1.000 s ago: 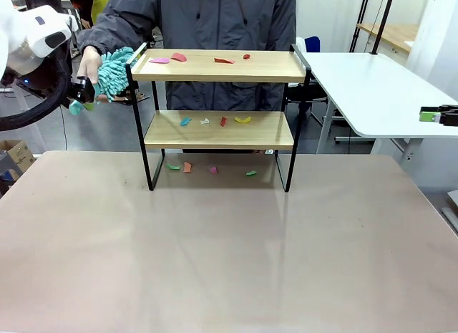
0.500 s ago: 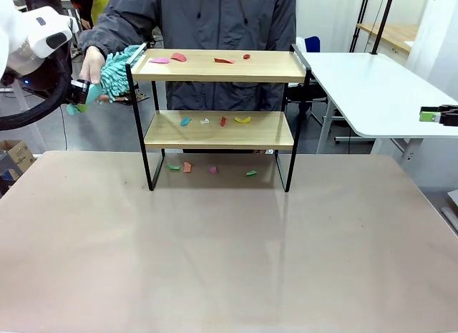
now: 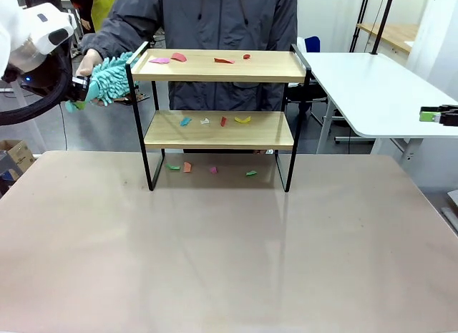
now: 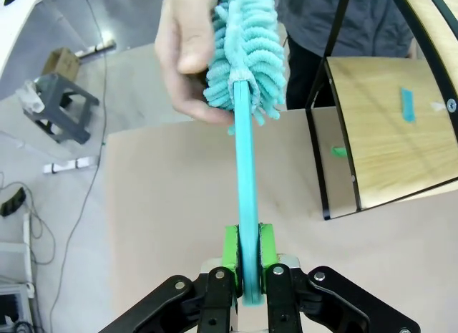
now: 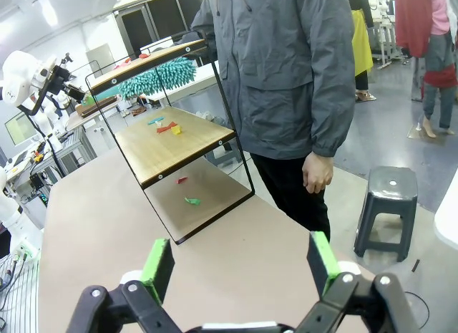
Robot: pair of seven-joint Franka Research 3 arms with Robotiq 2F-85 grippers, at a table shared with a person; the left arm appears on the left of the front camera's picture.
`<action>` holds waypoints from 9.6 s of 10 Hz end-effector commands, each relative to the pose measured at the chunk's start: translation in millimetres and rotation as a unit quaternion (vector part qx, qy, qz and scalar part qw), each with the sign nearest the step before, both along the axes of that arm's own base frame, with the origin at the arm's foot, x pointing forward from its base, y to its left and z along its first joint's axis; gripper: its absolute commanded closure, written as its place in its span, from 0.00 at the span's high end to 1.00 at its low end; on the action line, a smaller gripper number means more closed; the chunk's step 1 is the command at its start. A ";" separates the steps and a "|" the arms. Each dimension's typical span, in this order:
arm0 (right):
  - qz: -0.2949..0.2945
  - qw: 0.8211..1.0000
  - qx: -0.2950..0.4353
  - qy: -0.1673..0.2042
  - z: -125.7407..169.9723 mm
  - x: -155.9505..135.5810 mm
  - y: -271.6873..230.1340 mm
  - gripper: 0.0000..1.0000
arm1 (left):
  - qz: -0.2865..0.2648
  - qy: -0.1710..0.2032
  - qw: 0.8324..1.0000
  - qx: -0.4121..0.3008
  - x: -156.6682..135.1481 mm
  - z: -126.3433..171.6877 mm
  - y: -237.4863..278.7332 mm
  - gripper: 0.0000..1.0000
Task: Clean the shelf.
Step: Pick up the Duster handed by the human, then clean the specific section of the Shelf indicated by the human with the Duster.
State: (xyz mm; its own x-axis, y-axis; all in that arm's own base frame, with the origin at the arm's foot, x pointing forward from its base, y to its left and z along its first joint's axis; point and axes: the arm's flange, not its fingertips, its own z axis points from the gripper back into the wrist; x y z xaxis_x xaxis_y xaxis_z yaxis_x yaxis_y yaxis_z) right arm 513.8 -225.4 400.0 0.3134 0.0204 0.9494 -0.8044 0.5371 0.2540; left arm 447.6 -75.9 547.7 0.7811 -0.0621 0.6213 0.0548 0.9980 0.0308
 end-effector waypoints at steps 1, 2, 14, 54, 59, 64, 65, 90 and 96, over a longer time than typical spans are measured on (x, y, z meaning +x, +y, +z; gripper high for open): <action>-0.001 1.000 -0.002 -0.002 2.0 0.9 1.9 1.00 | -0.005 -0.001 1.000 0.005 -0.6 -0.9 -0.2 0.00; -0.001 1.000 -0.002 -0.002 2.0 0.9 1.9 1.00 | -0.005 -0.001 1.000 0.005 -0.6 -0.9 -0.2 0.00; -0.001 1.000 -0.002 -0.002 2.0 0.9 1.9 1.00 | -0.005 -0.001 1.000 0.005 -0.6 -0.9 -0.2 0.00; -0.001 1.000 -0.002 -0.002 2.0 0.9 1.9 1.00 | -0.649 0.143 0.708 0.239 -141.1 97.8 68.2 0.14; -0.001 1.000 -0.002 -0.002 2.0 0.9 1.9 1.00 | -0.649 0.143 0.708 0.239 -141.1 97.8 68.2 0.14; -0.001 1.000 -0.002 -0.002 2.0 0.9 1.9 1.00 | -0.654 0.017 0.750 0.094 -157.0 147.8 29.4 0.14; -0.001 1.000 -0.002 -0.002 2.0 0.9 1.9 1.00 | -0.649 -0.010 0.757 0.070 -164.2 163.6 12.8 0.14; -0.001 1.000 -0.002 -0.002 2.0 0.9 1.9 1.00 | -0.179 -0.161 0.971 0.001 -198.2 178.8 -321.4 0.14; -0.001 1.000 -0.002 -0.002 2.0 0.9 1.9 1.00 | -0.080 -0.154 0.984 -0.038 -169.8 142.1 -382.2 0.14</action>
State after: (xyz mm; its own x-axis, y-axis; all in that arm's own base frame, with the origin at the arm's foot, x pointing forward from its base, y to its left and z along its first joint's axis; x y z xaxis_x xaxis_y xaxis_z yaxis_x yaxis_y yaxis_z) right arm 514.9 -225.5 399.5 0.3137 0.0210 0.9493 -0.8048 0.5365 0.2541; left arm 268.3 -436.8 686.8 0.5686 -0.1635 0.8062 0.2773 0.9608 -0.0007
